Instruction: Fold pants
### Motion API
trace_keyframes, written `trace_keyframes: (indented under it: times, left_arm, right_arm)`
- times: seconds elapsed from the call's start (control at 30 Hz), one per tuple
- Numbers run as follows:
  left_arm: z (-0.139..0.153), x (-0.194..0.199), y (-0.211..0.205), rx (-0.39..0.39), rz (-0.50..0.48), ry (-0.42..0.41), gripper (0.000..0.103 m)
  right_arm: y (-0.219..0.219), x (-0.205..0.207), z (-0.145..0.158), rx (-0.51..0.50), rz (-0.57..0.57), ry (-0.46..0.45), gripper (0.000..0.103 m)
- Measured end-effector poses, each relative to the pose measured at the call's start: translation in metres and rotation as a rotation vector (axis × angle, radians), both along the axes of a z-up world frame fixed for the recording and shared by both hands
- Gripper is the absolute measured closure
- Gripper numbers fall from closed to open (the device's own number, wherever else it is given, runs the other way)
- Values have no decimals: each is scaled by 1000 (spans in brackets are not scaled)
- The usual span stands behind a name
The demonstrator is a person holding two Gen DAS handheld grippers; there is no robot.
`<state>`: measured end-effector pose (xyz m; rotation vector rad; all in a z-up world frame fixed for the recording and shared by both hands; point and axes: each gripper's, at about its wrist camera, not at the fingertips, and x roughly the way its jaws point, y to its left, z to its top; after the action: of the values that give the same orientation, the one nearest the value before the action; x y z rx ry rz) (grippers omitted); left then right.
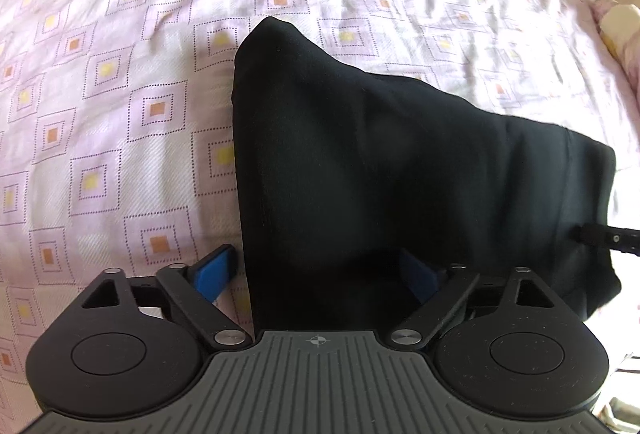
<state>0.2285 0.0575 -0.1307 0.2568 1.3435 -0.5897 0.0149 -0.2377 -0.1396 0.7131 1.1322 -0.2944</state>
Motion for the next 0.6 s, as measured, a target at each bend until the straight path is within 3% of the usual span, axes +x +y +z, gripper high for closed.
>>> trace_keyframes:
  times: [0.1,0.43,0.6]
  left_arm:
    - [-3,4,0,-21,28,18,0]
    - [-8,6,-8,-23,26,-9,0]
    - [-8,13,-9,-20,57,29,0]
  right_arm:
    - [-1,8,2,26,9,-9,25]
    - [-25,15,-5,167,1,-80,19]
    - [-34,30,-7,207,22,-49,19]
